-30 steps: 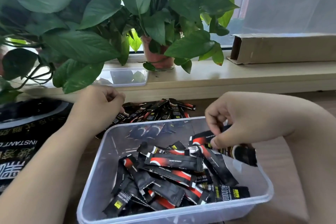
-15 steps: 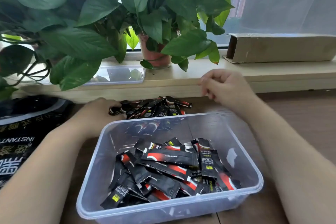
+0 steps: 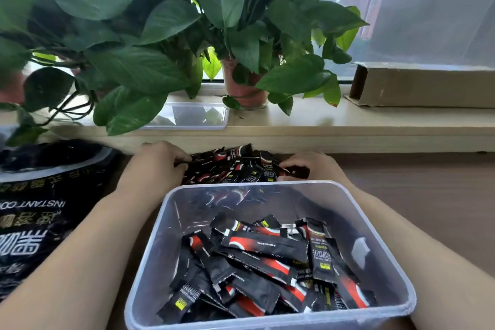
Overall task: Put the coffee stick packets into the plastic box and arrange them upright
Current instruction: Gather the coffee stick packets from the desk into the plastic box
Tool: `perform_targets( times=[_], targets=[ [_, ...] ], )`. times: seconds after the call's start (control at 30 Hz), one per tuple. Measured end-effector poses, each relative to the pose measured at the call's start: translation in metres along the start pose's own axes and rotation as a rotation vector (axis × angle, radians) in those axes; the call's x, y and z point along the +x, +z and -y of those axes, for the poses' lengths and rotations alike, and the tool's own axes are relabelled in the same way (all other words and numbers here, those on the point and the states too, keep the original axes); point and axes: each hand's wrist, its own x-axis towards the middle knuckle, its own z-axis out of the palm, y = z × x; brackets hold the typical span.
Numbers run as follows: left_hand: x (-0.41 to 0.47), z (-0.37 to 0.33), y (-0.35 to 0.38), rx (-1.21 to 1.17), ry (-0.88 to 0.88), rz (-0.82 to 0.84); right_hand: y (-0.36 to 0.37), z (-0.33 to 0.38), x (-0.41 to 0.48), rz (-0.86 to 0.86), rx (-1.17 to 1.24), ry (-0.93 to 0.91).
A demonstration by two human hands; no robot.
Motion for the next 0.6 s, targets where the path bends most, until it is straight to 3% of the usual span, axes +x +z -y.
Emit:
perform_targets(
  times=[0.2,0.6],
  targets=[
    [0.003,0.002,-0.002,-0.050,0.025,-0.095,0.003,-0.006,-0.004,-0.103,0.256,0.050],
    [-0.014,-0.030,-0.034,-0.261,0.011,-0.235,0.005,-0.008,-0.003,-0.095,0.259,0.074]
  ],
)
